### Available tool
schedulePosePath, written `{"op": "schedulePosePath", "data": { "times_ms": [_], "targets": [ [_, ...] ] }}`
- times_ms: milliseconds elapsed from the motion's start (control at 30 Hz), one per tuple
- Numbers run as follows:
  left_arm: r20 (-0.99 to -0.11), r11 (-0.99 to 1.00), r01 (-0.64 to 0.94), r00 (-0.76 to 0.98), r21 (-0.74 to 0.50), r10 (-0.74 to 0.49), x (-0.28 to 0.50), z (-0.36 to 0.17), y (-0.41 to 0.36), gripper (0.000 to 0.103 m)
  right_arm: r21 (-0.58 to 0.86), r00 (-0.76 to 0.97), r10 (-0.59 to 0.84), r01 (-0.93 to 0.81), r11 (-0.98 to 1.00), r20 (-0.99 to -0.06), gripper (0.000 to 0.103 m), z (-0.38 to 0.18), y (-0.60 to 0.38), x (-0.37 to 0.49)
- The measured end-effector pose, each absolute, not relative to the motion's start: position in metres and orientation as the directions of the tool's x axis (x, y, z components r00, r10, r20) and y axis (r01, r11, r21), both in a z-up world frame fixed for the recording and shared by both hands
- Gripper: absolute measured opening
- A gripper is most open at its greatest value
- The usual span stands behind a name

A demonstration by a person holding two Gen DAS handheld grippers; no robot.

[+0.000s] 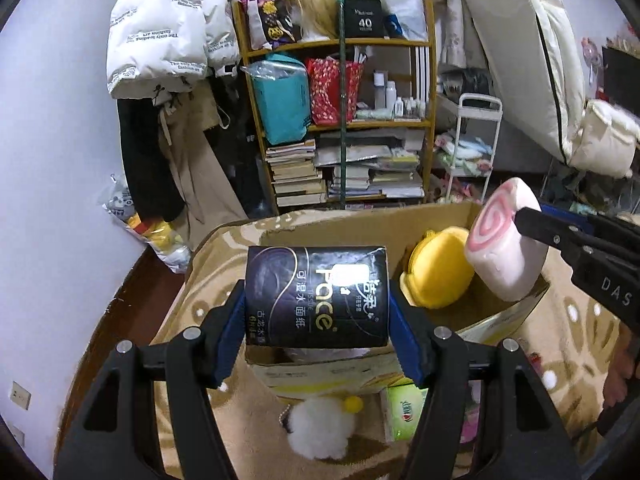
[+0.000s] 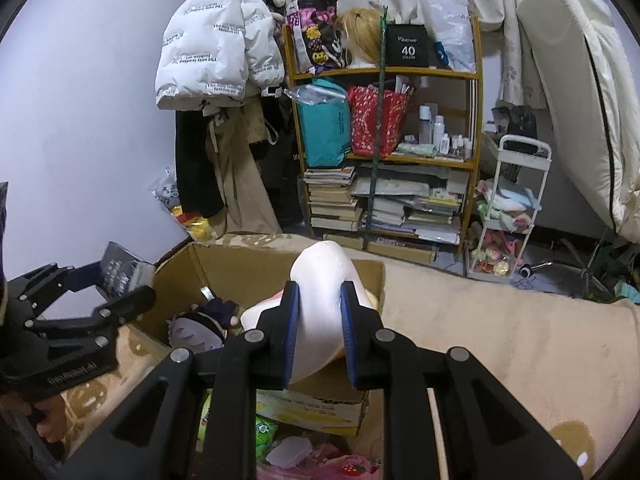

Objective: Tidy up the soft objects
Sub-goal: 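Carry the tissue box and cushion over the box and release both, then withdraw both open tools from the box, then move the left tool to the white pompom while the right tool approaches the pink plush bear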

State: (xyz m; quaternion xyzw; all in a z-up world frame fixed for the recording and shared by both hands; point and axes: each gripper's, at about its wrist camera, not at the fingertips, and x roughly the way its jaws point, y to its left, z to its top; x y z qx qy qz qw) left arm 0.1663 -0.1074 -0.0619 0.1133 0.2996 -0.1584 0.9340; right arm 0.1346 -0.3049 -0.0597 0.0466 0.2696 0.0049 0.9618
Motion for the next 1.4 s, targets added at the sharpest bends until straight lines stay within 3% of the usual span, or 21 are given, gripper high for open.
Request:
{"op": "schedulePosePath", "data": {
  "times_ms": [267,300,333,400,467,600,733,800,933,1000,1400],
  "targets": [
    [-0.615,0.935,0.343,0.758,0.091,-0.218,0.175,-0.069,-0.104,0.065,0.086,0.841,0.045,0.003,0.996,-0.539,0.026,-0.068,-0.303,0.139],
    [-0.612,0.940,0.331,0.762,0.089,-0.210,0.175,-0.069,-0.102,0.067,0.092,0.841,0.048,0.002,0.996,-0.538,0.028,-0.068,-0.304,0.139],
    [-0.607,0.946,0.310,0.771,0.091,-0.194,0.176,-0.069,-0.100,0.077,0.096,0.842,0.050,0.002,0.995,-0.538,0.028,-0.068,-0.305,0.139],
    [-0.591,0.956,0.280,0.787,0.089,-0.175,0.174,-0.069,-0.095,0.087,0.096,0.842,0.050,0.002,0.995,-0.537,0.028,-0.067,-0.304,0.138],
    [-0.586,0.957,0.278,0.790,0.081,-0.180,0.173,-0.066,-0.093,0.087,0.096,0.843,0.054,-0.003,0.995,-0.535,0.029,-0.067,-0.304,0.138],
    [-0.601,0.961,0.268,0.780,0.071,-0.173,0.173,-0.064,-0.089,0.088,0.069,0.851,0.043,-0.008,0.998,-0.523,0.047,-0.063,-0.301,0.134],
    [-0.614,0.962,0.262,0.772,0.074,-0.163,0.170,-0.063,-0.084,0.090,0.067,0.854,0.043,-0.010,0.998,-0.518,0.054,-0.059,-0.298,0.130],
    [-0.625,0.964,0.255,0.766,0.079,-0.151,0.167,-0.061,-0.082,0.090,0.069,0.850,0.044,-0.009,0.998,-0.524,0.070,-0.057,-0.298,0.127],
    [-0.612,0.967,0.240,0.778,0.085,-0.139,0.156,-0.052,-0.076,0.093,0.076,0.843,0.045,-0.004,0.997,-0.537,0.075,-0.054,-0.300,0.121],
    [-0.608,0.969,0.232,0.783,0.089,-0.132,0.148,-0.049,-0.072,0.095,0.093,0.840,0.049,0.002,0.996,-0.540,0.089,-0.051,-0.302,0.116],
    [-0.654,0.981,0.189,0.747,0.037,-0.119,0.122,-0.039,-0.045,0.098,0.130,0.821,0.019,0.067,0.989,-0.570,0.099,-0.045,-0.316,0.081]
  ]
}}
